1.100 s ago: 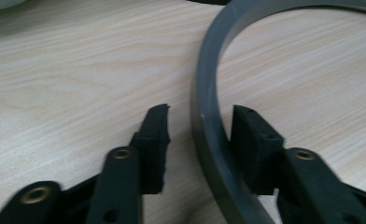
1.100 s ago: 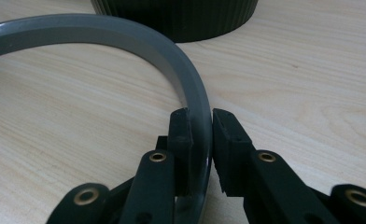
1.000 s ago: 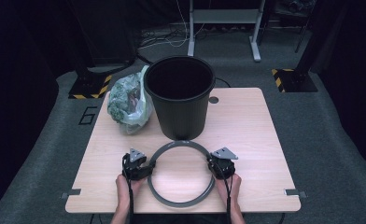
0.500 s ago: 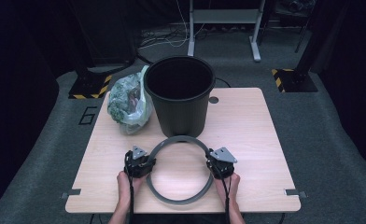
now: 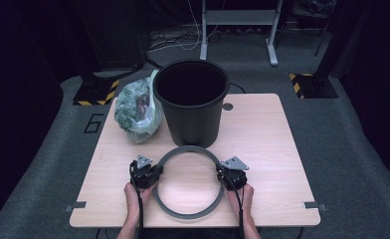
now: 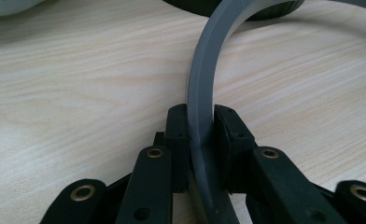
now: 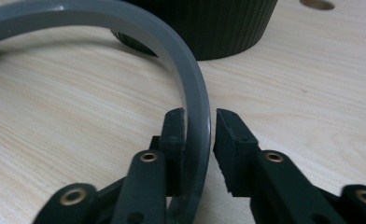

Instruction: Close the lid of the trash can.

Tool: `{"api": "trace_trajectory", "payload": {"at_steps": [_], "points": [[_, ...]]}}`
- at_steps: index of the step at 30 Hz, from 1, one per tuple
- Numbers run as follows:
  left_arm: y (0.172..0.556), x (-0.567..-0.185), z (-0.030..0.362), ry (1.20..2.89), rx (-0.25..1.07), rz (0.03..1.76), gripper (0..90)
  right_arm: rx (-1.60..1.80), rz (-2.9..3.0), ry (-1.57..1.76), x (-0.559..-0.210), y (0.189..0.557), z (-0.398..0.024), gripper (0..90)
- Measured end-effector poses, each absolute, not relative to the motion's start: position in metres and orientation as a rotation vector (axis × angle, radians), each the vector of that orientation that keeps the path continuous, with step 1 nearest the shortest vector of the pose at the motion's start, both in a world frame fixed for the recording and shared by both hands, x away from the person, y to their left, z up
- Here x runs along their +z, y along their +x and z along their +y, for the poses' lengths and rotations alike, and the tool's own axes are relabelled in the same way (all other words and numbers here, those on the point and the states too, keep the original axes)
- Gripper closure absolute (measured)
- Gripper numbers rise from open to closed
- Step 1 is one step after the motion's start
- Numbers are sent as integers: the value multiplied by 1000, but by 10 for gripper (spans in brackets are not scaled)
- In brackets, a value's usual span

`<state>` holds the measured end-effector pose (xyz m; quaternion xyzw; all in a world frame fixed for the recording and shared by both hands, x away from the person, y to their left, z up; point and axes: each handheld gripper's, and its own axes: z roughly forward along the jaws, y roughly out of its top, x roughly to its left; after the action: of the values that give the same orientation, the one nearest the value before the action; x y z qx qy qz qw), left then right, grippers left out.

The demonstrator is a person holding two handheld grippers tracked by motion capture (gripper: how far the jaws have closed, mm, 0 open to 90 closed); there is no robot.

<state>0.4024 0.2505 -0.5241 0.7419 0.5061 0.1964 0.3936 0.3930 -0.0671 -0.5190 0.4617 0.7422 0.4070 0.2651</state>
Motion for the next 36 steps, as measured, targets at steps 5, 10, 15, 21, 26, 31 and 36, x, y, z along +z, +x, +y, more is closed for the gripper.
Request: {"api": "trace_trajectory", "payload": {"at_steps": [5,10,15,21,26,31,36], "points": [[402,-523,251,1865,504,1279,770,1091,2049,1289,-521,399,-67,616],[402,-520,251,1883,517,1273,769,1092,2103,1297,-522,403,-65,706],[401,-515,249,1915,541,1256,763,1073,2093,1307,-518,402,-63,739],[401,-506,248,1932,561,1240,759,1068,2093,1310,-506,403,-63,740],[402,-498,245,1956,562,1224,752,1066,2097,1313,-497,404,-66,739],[403,-490,244,1966,554,1219,748,1084,2098,1314,-486,404,-70,735],[402,-482,245,1973,543,1218,748,1082,2107,1305,-477,403,-70,736]]}}
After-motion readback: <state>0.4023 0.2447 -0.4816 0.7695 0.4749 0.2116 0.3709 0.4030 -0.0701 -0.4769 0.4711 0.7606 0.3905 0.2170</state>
